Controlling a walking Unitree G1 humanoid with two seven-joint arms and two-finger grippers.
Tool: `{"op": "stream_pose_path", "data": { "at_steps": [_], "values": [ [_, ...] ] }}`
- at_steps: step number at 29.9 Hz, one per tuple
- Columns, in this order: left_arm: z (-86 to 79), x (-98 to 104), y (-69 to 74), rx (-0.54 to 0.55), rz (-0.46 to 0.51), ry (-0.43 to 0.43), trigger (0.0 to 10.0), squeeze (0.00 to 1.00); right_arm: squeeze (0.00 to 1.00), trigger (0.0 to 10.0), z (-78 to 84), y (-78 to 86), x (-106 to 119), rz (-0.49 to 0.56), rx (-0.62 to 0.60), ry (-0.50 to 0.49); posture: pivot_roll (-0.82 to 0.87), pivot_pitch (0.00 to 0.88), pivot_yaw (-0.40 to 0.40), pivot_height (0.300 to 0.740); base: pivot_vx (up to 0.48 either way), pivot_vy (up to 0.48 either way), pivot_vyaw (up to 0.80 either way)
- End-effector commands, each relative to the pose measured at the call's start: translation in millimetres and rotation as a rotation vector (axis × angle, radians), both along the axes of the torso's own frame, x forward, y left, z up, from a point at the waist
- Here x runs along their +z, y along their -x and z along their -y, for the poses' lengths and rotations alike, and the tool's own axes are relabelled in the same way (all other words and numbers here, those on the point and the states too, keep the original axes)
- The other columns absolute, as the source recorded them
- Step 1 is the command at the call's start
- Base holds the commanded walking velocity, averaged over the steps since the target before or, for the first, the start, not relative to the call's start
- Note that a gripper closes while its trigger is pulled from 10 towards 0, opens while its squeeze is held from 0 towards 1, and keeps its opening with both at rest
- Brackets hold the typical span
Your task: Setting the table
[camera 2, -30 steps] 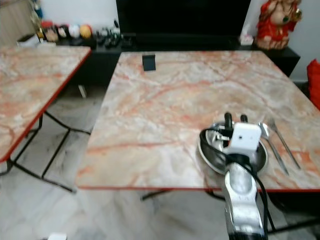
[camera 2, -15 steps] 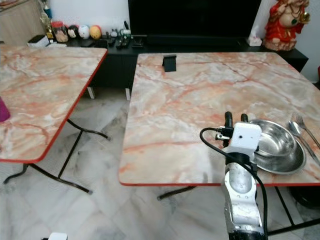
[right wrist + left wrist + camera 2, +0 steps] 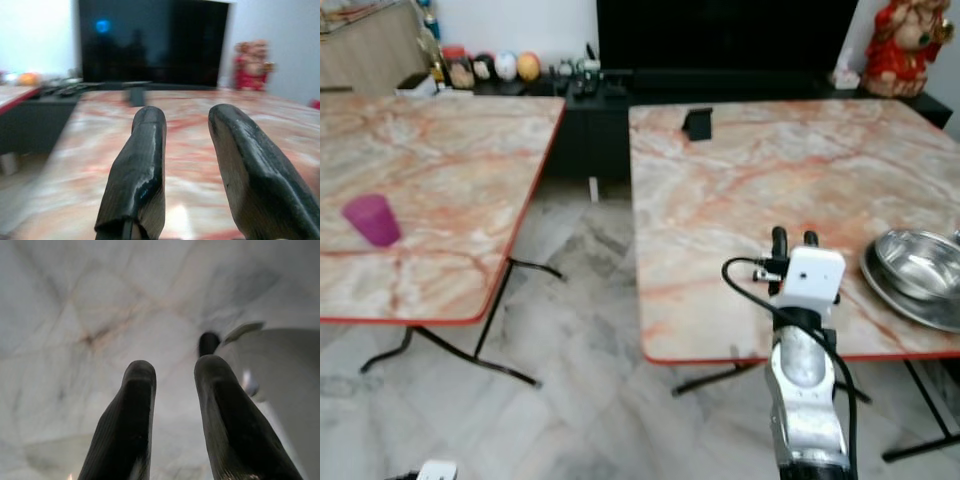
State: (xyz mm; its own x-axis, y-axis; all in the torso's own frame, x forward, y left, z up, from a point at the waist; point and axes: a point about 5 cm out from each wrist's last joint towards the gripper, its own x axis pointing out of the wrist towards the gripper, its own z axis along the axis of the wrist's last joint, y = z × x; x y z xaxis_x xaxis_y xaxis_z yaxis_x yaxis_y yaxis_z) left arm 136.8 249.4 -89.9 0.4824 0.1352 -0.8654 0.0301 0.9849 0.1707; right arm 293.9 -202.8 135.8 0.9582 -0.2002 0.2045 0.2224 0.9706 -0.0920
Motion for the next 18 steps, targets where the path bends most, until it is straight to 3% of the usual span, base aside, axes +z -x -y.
{"op": "stream_pose_path", "data": {
  "at_steps": [1, 18],
  "values": [
    [1.3, -1.8, 3.3, 0.008, -0.017, 0.004, 10.0, 0.0, 0.0, 10.0, 3.9, -0.6, 1.2, 0.004, -0.007, -0.001, 0.04, 0.0, -0.022, 0.715, 0.0, 0.39, 0.0],
    [0.7, -0.7, 0.9, 0.006, -0.009, 0.001, 10.0, 0.0, 0.0, 10.0, 4.5, -4.1, -4.3, -0.012, 0.008, -0.007, 0.04, 0.0, -0.015, 0.715, 0.0, 0.383, 0.0]
  ]
}}
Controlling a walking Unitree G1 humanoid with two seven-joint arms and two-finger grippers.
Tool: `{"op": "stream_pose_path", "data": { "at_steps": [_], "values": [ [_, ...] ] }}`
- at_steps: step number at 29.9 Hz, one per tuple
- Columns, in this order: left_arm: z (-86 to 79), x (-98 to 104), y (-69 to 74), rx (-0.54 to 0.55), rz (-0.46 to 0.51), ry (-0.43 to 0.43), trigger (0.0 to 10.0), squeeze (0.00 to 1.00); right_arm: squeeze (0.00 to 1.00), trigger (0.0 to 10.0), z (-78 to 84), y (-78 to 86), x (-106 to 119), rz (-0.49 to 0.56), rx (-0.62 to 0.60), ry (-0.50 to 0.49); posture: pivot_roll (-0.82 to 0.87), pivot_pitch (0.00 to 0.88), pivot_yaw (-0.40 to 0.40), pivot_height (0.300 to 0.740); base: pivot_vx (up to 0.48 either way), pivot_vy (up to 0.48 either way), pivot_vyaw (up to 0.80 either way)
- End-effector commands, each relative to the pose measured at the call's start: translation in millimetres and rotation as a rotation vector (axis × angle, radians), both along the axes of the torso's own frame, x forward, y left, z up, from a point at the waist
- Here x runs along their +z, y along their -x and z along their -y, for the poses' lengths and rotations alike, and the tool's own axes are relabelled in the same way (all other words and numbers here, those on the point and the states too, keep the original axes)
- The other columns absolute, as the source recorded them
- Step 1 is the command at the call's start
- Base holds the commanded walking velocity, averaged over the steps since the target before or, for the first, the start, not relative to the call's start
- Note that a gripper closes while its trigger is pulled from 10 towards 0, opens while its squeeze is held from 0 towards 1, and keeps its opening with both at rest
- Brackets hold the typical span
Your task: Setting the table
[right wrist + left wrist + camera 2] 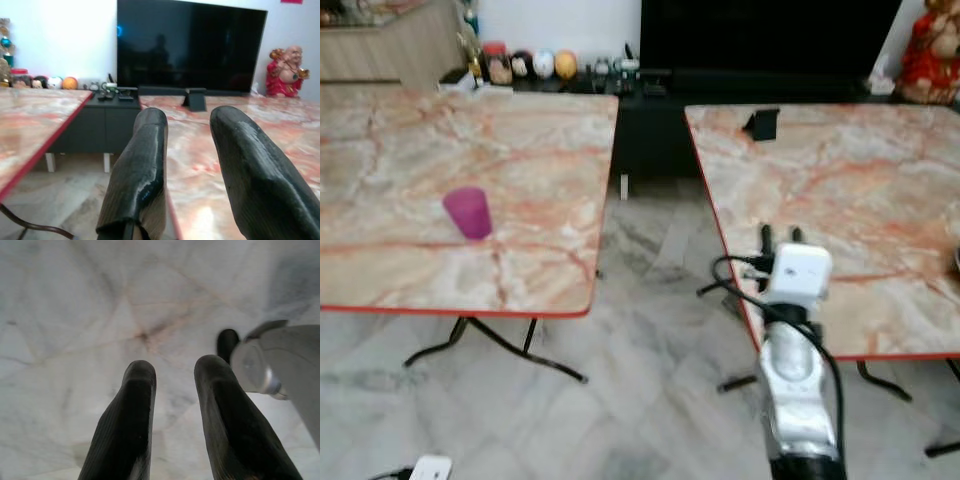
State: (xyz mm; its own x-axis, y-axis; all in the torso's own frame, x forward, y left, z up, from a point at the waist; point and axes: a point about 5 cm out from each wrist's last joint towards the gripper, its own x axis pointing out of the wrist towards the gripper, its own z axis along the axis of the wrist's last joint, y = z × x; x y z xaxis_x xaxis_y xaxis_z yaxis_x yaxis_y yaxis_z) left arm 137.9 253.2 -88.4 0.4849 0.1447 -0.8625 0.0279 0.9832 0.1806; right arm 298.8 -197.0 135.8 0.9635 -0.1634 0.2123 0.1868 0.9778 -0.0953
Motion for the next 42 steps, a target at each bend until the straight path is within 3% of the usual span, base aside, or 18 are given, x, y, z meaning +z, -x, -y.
{"op": "stream_pose_path", "data": {
  "at_steps": [1, 13, 22, 29, 33, 34, 39, 42],
  "values": [
    [4.5, -2.2, 1.9, 0.004, -0.012, 0.011, 10.0, 0.0, 0.0, 10.0, 10.8, 0.3, -4.7, -0.021, -0.029, -0.015, 0.04, 0.0, -0.016, 0.715, 0.0, 0.0, 0.0],
    [5.3, -2.0, 0.7, 0.003, -0.009, 0.009, 10.0, 0.0, 0.0, 10.0, 17.6, -3.3, -20.0, -0.081, -0.024, -0.021, 0.06, 0.0, -0.024, 0.715, 0.0, 0.0, 0.0],
    [5.9, -2.0, 0.2, 0.003, -0.008, 0.012, 10.0, 0.0, 0.0, 10.0, 37.9, -0.2, -54.0, -0.217, -0.058, -0.012, 0.06, 0.0, -0.021, 0.715, 0.0, 0.0, 0.0],
    [6.1, -1.9, -0.1, 0.004, -0.007, 0.014, 10.0, 0.0, 0.0, 10.0, 40.9, 3.6, -79.8, -0.336, -0.013, -0.025, 0.05, 0.0, -0.021, 0.715, 0.0, 0.0, 0.0],
    [6.4, -2.0, -0.3, 0.005, -0.006, 0.016, 10.0, 0.0, 0.0, 10.0, 42.3, 13.2, -104.6, -0.444, -0.012, -0.047, 0.06, 0.0, -0.023, 0.715, 0.0, 0.0, 0.0],
    [6.6, -2.0, -0.4, 0.006, -0.006, 0.016, 10.0, 0.0, 0.0, 10.0, 42.8, 22.2, -118.7, -0.499, -0.024, -0.067, 0.06, 0.0, -0.024, 0.715, 0.0, 0.0, 0.0],
    [6.7, -2.0, -0.5, 0.007, -0.006, 0.017, 10.0, 0.0, 0.0, 10.0, 46.3, 34.1, -135.2, -0.556, -0.075, -0.167, 0.06, 0.0, -0.024, 0.715, 0.0, 0.0, 0.0],
    [7.2, -2.1, -0.8, 0.004, -0.007, 0.018, 10.0, 0.0, 0.0, 10.0, 39.5, 54.2, -161.4, -0.696, -0.079, -0.217, 0.05, 0.0, -0.018, 0.715, 0.0, 0.0, 0.0]
  ]
}}
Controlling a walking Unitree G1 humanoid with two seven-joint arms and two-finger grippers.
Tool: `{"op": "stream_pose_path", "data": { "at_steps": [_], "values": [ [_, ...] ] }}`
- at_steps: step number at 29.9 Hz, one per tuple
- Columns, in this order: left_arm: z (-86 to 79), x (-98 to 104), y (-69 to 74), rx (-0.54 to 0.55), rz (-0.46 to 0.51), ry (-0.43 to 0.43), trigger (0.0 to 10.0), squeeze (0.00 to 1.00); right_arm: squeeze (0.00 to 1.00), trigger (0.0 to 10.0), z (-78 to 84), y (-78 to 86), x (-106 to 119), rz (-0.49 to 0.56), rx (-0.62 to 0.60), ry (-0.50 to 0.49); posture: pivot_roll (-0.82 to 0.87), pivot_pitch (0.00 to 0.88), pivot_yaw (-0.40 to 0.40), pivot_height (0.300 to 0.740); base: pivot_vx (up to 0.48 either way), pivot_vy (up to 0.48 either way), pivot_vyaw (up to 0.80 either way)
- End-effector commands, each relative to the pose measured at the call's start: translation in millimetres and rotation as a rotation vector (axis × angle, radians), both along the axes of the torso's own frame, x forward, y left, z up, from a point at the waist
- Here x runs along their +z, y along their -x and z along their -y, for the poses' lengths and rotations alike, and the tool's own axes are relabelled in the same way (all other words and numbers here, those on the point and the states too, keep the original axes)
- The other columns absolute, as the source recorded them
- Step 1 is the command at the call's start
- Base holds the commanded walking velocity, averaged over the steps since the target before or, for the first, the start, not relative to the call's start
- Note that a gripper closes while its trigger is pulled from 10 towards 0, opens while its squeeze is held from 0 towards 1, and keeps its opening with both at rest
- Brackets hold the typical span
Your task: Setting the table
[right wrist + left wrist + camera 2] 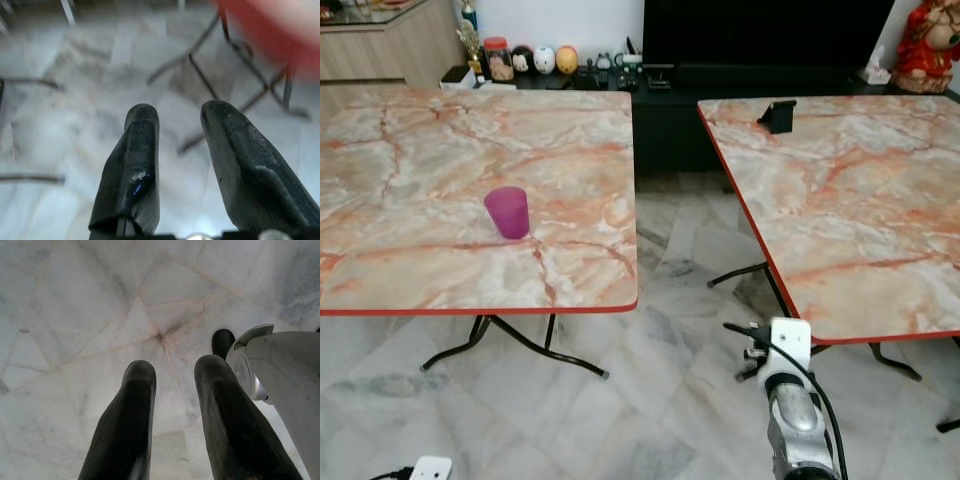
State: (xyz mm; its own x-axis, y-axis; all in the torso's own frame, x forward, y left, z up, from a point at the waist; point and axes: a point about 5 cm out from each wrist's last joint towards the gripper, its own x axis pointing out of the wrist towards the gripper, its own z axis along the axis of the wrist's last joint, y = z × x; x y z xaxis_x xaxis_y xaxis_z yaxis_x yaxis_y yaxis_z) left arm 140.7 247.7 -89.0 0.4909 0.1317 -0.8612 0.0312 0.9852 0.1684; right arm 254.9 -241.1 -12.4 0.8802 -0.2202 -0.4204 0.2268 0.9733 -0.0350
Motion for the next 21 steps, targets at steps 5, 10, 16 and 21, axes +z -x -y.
{"op": "stream_pose_path", "data": {
  "at_steps": [5, 10, 16, 21],
  "values": [
    [2.5, -1.7, 2.0, 0.007, -0.013, 0.007, 10.0, 0.0, 0.0, 10.0, -7.9, 41.2, -41.0, -0.263, 0.025, -0.031, 0.06, 0.0, -0.026, 0.715, 0.0, 0.0, 0.0],
    [2.3, -1.9, 2.9, 0.017, -0.011, 0.007, 10.0, 0.0, 0.0, 10.0, -14.5, 68.7, -60.0, -0.38, 0.011, -0.066, 0.07, 0.0, -0.036, 0.715, 0.0, 0.0, 0.0],
    [2.1, -2.3, 4.1, 0.015, -0.016, 0.005, 10.0, 0.0, 0.0, 10.0, -18.2, 88.1, -71.4, -0.467, -0.017, -0.073, 0.07, 0.0, -0.036, 0.715, 0.0, 0.0, 0.0],
    [1.8, -2.5, 4.9, 0.013, -0.019, 0.003, 10.0, 0.0, 0.0, 10.0, -15.9, 96.3, -74.9, -0.492, -0.093, -0.102, 0.07, 0.0, -0.034, 0.715, 0.0, 0.0, 0.0]
  ]
}}
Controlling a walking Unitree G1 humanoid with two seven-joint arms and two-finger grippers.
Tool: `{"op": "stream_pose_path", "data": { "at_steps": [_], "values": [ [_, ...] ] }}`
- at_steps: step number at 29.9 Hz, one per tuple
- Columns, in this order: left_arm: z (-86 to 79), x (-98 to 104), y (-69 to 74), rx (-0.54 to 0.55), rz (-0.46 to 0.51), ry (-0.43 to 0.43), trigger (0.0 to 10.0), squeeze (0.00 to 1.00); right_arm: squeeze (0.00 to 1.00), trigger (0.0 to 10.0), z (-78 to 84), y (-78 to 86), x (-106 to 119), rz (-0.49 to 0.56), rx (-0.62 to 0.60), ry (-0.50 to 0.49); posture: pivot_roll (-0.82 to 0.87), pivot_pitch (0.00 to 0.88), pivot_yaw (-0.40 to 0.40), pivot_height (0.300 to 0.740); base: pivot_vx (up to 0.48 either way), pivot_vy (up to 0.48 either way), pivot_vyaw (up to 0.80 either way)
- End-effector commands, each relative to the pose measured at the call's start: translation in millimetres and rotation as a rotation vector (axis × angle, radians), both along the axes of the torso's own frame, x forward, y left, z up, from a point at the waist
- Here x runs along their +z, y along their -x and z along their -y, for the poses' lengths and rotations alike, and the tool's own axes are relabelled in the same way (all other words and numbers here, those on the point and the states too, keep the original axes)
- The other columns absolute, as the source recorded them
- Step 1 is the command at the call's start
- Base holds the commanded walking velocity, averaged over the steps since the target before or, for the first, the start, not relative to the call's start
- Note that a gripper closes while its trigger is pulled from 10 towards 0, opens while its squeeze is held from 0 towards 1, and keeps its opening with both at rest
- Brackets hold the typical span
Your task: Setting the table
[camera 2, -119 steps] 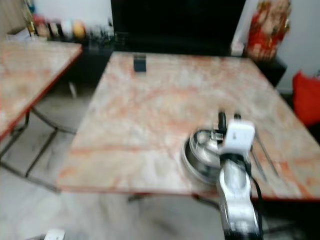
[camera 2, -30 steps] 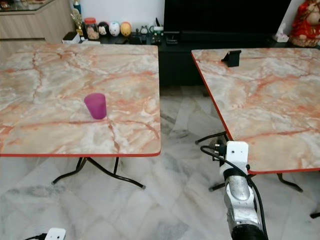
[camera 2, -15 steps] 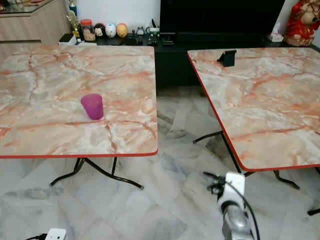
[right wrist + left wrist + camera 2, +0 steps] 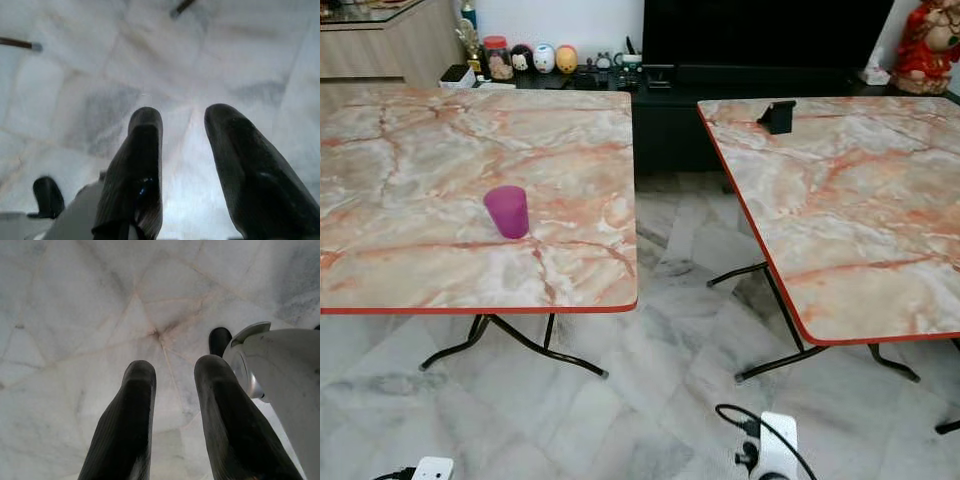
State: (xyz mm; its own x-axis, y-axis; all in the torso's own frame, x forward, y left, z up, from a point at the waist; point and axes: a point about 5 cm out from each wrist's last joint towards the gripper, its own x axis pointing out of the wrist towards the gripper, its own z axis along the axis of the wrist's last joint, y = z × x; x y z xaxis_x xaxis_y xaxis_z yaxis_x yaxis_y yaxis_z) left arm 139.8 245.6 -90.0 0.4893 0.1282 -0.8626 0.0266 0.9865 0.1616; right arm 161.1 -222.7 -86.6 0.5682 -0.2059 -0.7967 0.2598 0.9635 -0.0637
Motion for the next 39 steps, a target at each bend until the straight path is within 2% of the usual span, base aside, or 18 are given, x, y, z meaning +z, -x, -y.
{"op": "stream_pose_path", "data": {
  "at_steps": [1, 17, 30, 31, 32, 33, 34, 35, 36, 39],
  "values": [
    [-0.4, -1.6, 4.1, 0.007, -0.018, -0.004, 10.0, 0.0, 0.0, 10.0, 3.0, 4.0, -1.5, -0.018, -0.053, -0.007, 0.07, 0.0, -0.034, 0.715, 0.0, 0.0, 0.0],
    [-0.9, -1.8, 5.7, -0.005, -0.019, -0.01, 10.0, 0.0, 0.0, 10.0, 4.6, -6.1, 1.9, -0.041, -0.031, -0.02, 0.08, 0.0, -0.032, 0.715, 0.0, 0.0, 0.0],
    [-3.3, 3.3, -1.9, 0.042, 0.086, -0.038, 10.0, 0.0, 0.0, 10.0, 3.7, -4.3, 1.0, -0.043, -0.016, -0.023, 0.1, 0.0, -0.037, 0.715, 0.0, 0.0, 0.0],
    [4.4, 16.1, -30.3, -0.005, 0.233, -0.05, 10.0, 0.0, 0.0, 10.0, 4.0, -4.6, 1.1, -0.043, -0.014, -0.024, 0.1, 0.0, -0.04, 0.715, 0.0, 0.0, 0.0],
    [4.4, 16.1, -30.3, -0.005, 0.233, -0.05, 10.0, 0.0, 0.0, 10.0, 4.0, -4.6, 1.1, -0.043, -0.014, -0.024, 0.1, 0.0, -0.04, 0.715, 0.0, 0.0, 0.0],
    [11.5, 32.8, -57.3, -0.055, 0.382, -0.063, 10.0, 0.0, 0.0, 10.0, 4.0, -4.9, 1.2, -0.044, -0.008, -0.026, 0.1, 0.0, -0.039, 0.715, 0.0, 0.0, 0.0],
    [17.0, 49.8, -77.0, -0.082, 0.515, -0.072, 10.0, 0.0, 0.0, 10.0, 4.3, -5.6, 1.6, -0.041, -0.007, -0.027, 0.1, 0.0, -0.041, 0.715, 0.0, 0.0, 0.0],
    [20.1, 61.9, -87.8, -0.094, 0.602, -0.078, 10.0, 0.0, 0.0, 10.0, 4.5, -6.0, 1.9, -0.039, -0.006, -0.028, 0.1, 0.0, -0.041, 0.715, 0.0, 0.0, 0.0],
    [19.8, 70.3, -92.4, -0.094, 0.658, -0.09, 10.0, 0.0, 0.0, 10.0, 4.7, -6.4, 2.2, -0.035, -0.006, -0.029, 0.1, 0.0, -0.041, 0.715, 0.0, 0.0, 0.0],
    [19.4, 86.0, -99.8, -0.08, 0.753, -0.104, 10.0, 0.0, 0.0, 10.0, 5.7, -6.2, 2.3, -0.034, -0.005, -0.029, 0.11, 0.0, -0.048, 0.715, 0.0, 0.0, 0.0]
  ]
}}
